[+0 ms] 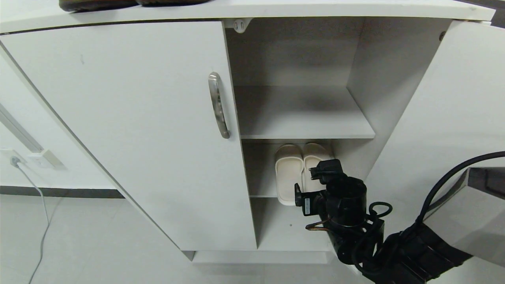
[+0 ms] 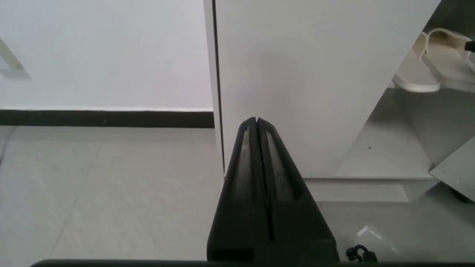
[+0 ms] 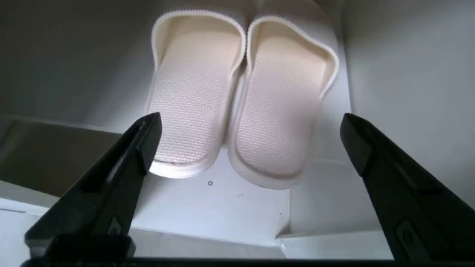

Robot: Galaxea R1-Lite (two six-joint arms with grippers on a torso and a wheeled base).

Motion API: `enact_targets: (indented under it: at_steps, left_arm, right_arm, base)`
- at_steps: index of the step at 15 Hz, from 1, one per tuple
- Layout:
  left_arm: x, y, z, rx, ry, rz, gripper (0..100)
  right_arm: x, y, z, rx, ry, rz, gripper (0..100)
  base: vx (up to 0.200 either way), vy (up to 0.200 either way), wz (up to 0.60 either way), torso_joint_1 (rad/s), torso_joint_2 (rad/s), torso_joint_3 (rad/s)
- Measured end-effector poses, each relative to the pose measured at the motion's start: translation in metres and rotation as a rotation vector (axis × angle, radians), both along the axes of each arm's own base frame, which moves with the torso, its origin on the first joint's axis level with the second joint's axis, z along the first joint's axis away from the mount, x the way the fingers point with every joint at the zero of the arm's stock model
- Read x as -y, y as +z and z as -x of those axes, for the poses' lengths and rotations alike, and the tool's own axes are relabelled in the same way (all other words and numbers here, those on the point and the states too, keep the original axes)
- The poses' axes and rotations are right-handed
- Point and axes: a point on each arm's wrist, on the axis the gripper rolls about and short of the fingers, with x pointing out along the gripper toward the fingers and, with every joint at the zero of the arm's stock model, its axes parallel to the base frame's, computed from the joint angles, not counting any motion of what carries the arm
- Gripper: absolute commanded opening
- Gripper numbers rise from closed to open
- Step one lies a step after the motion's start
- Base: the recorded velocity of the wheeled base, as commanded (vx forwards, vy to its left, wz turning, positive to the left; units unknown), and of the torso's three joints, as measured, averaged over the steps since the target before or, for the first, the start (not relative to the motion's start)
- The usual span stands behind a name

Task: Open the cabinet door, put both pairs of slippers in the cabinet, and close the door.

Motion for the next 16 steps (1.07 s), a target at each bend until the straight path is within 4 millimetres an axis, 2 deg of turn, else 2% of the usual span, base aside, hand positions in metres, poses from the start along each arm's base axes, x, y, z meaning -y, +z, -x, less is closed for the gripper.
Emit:
enact_targets:
  at_steps: [4, 16]
  left_arm:
    - [0.0, 0.0, 0.0, 0.0, -0.001, 0.001, 0]
    - [-0.0001, 0.0, 0.0, 0.0, 0.002, 0.005, 0]
  right_arm:
    - [0.0019, 0.0026, 0.0037, 0.001, 0.004, 0.0, 100]
    - [0.0024, 0.0007, 0.0062, -0.006, 0.008, 0.009, 100]
  base:
    - [-0.2, 0.0, 0.0, -0.001, 0.0, 0.004]
    - [0.0, 0.0, 0.0, 0.0, 0.0, 0.0]
